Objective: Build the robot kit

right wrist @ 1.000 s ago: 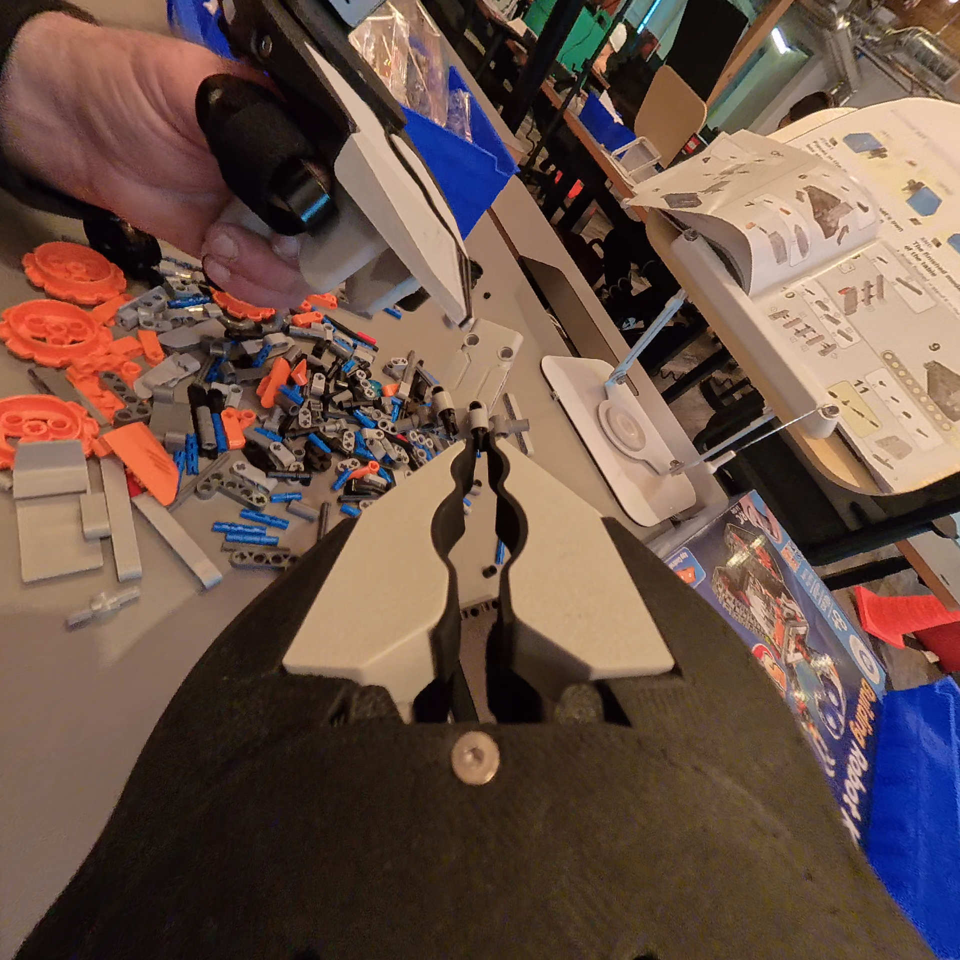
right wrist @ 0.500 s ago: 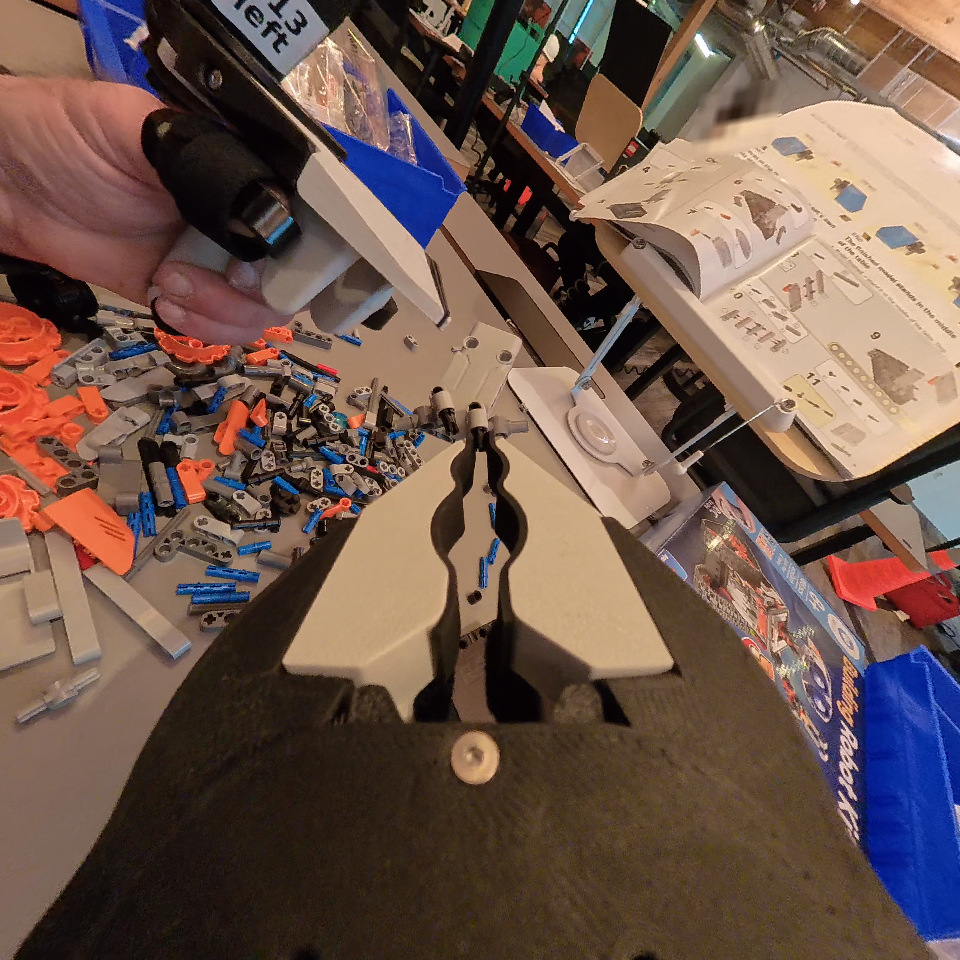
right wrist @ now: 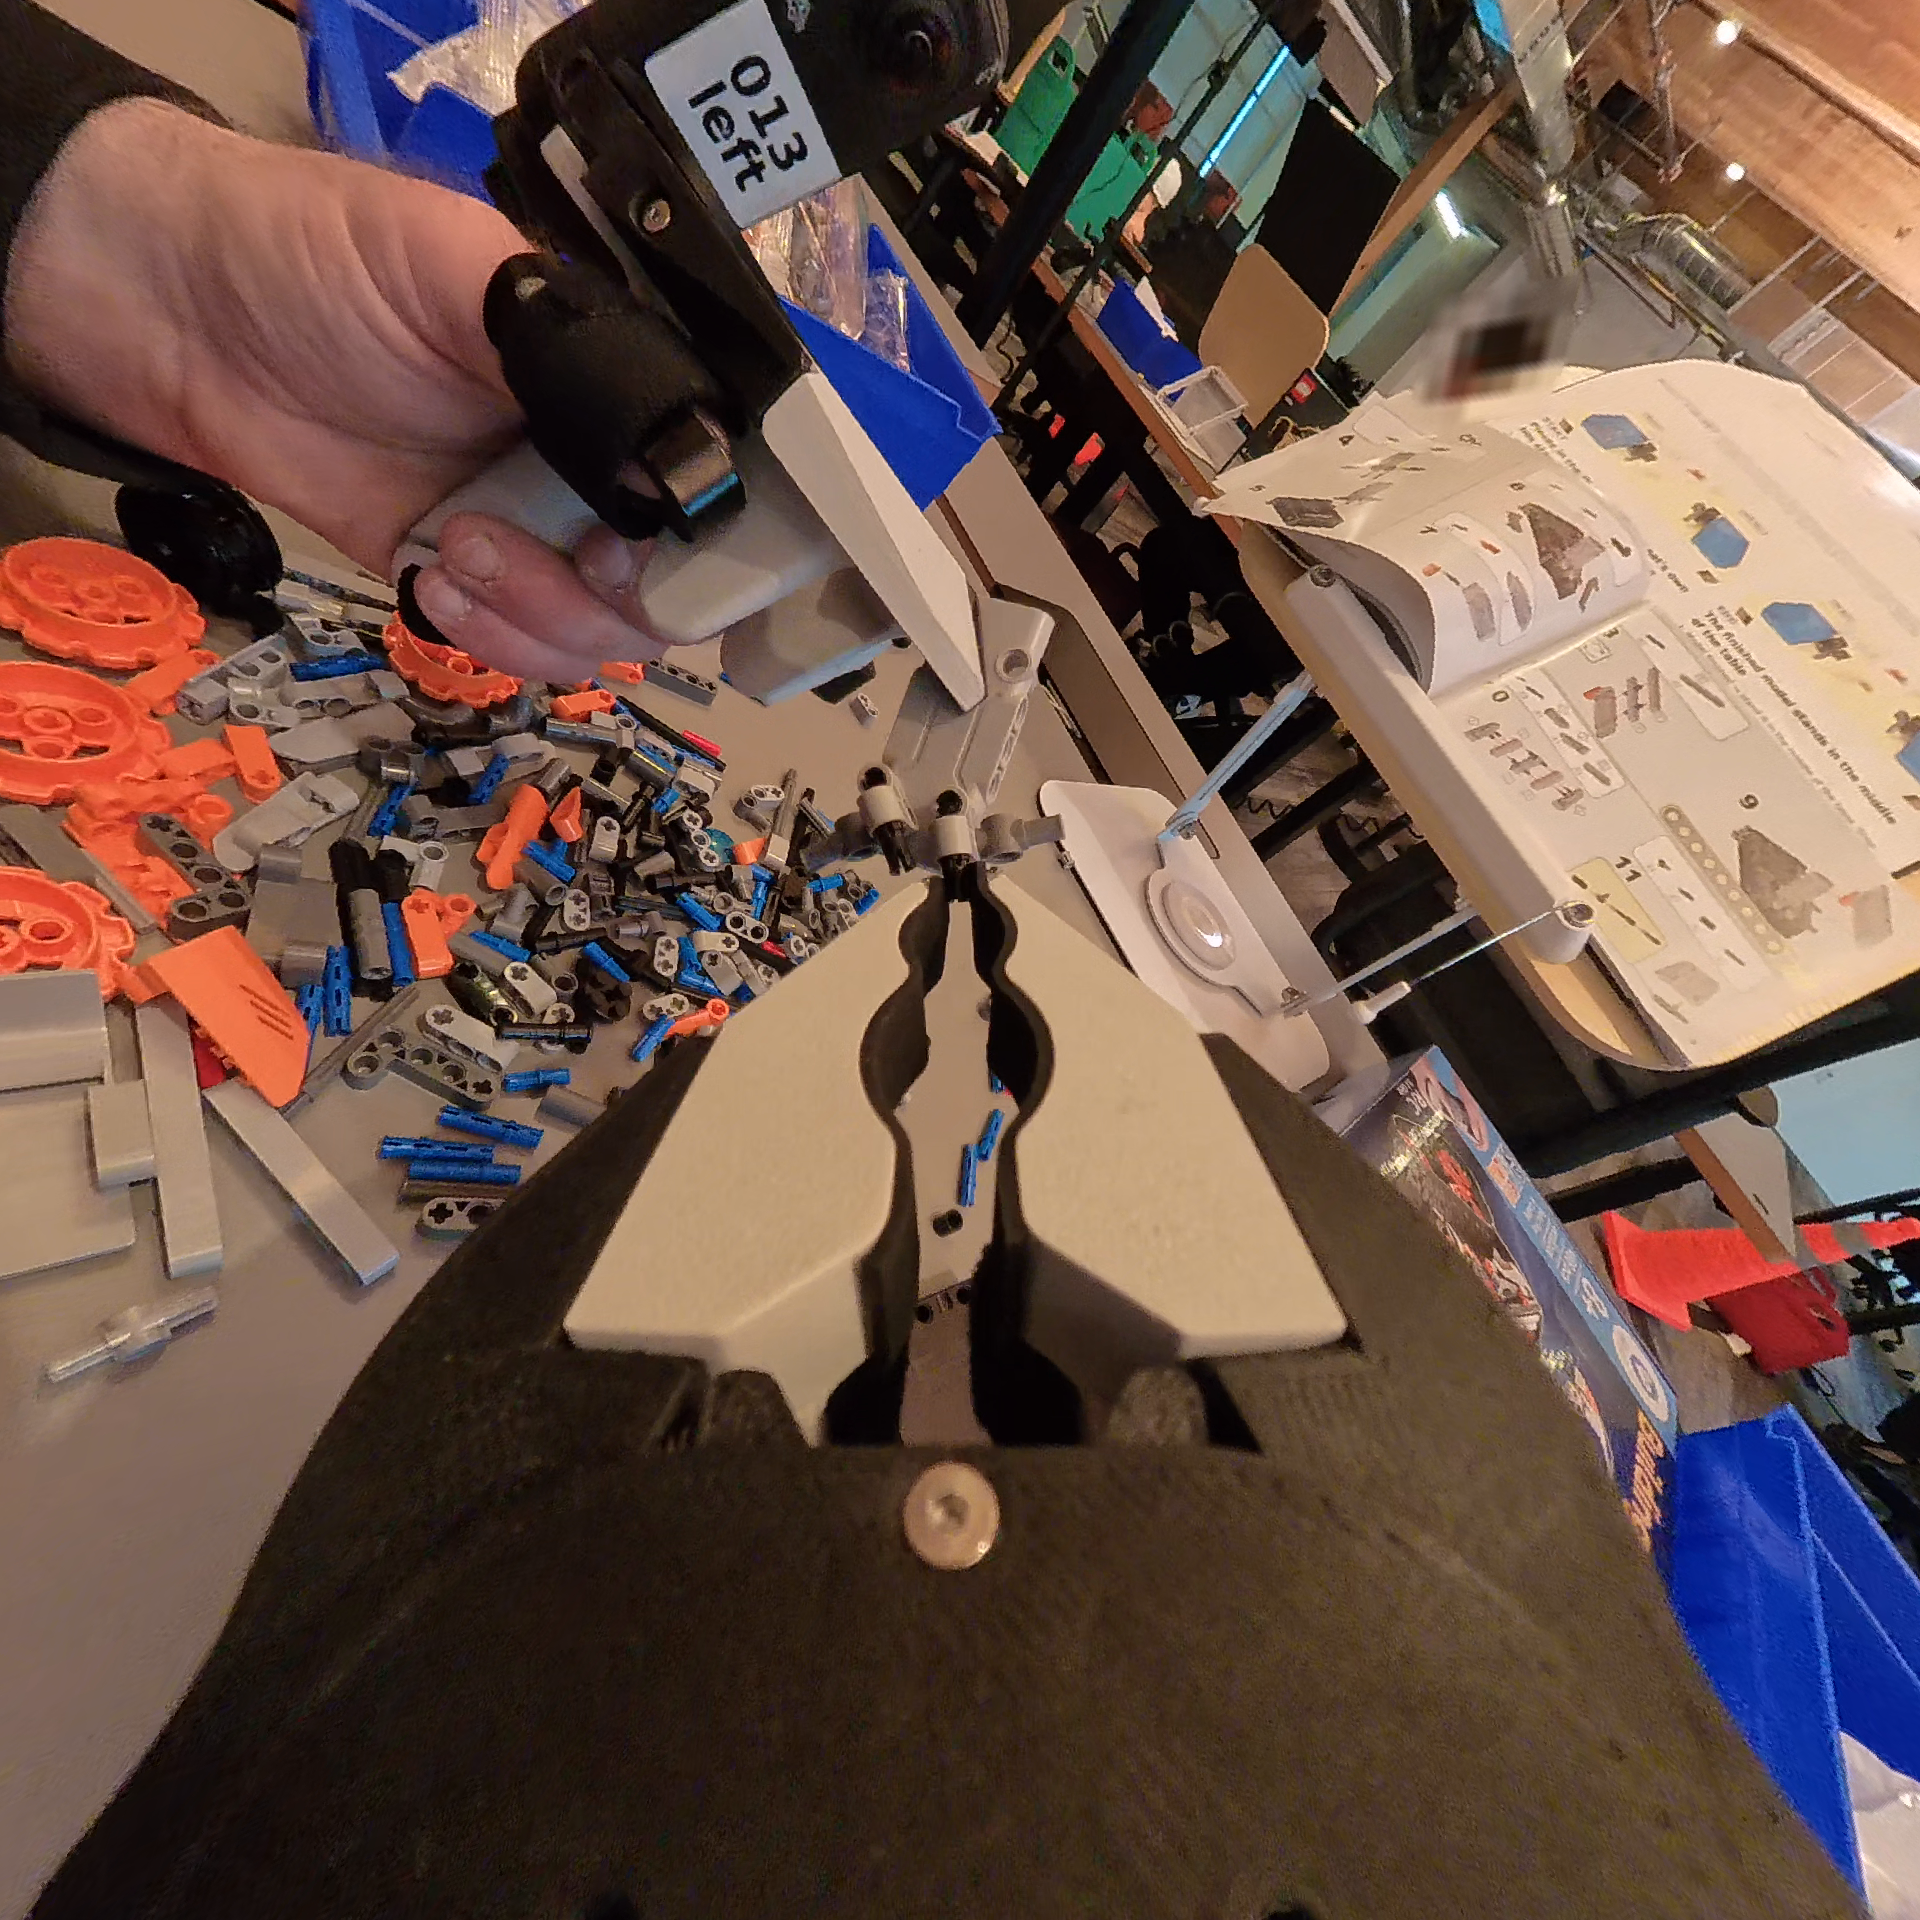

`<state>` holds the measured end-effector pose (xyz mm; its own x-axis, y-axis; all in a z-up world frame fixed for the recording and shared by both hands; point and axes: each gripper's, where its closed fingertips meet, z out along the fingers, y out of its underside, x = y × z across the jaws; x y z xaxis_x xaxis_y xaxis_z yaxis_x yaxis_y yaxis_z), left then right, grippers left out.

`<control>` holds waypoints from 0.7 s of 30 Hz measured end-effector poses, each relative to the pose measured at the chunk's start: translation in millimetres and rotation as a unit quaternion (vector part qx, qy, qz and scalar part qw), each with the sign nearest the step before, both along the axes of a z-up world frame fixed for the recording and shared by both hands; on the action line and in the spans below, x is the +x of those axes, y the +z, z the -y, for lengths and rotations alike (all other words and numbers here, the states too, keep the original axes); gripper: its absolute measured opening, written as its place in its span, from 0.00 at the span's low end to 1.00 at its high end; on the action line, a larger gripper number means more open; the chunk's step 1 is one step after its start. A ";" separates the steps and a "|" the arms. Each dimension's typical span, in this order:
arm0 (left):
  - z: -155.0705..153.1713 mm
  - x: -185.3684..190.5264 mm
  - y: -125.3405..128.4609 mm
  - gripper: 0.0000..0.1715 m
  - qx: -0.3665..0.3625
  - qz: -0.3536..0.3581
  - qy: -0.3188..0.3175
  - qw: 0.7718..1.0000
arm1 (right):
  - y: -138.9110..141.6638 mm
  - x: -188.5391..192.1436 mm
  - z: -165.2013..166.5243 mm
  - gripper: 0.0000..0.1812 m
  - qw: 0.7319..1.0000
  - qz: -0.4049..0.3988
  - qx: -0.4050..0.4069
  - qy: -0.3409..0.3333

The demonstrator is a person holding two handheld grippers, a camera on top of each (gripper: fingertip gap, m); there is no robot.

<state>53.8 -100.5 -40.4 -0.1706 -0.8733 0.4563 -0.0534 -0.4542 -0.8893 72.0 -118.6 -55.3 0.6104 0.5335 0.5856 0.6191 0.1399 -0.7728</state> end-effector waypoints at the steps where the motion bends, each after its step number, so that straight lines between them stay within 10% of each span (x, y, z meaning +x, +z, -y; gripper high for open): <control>1: -0.7 0.1 0.3 0.03 0.003 0.001 0.005 1.000 | -0.3 -0.1 -0.8 0.01 1.000 -0.002 -0.001 -0.002; 21: -31.3 -15.2 17.5 0.03 -0.020 0.047 0.095 0.994 | 20.0 -9.0 -14.3 0.09 0.996 -0.074 0.020 -0.042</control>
<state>38.6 -69.2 -22.9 -0.0481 -0.8756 0.4807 0.1193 -0.4828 -0.8676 63.0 -104.4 -35.3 0.7332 0.4548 0.5055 0.5100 0.1239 -0.8512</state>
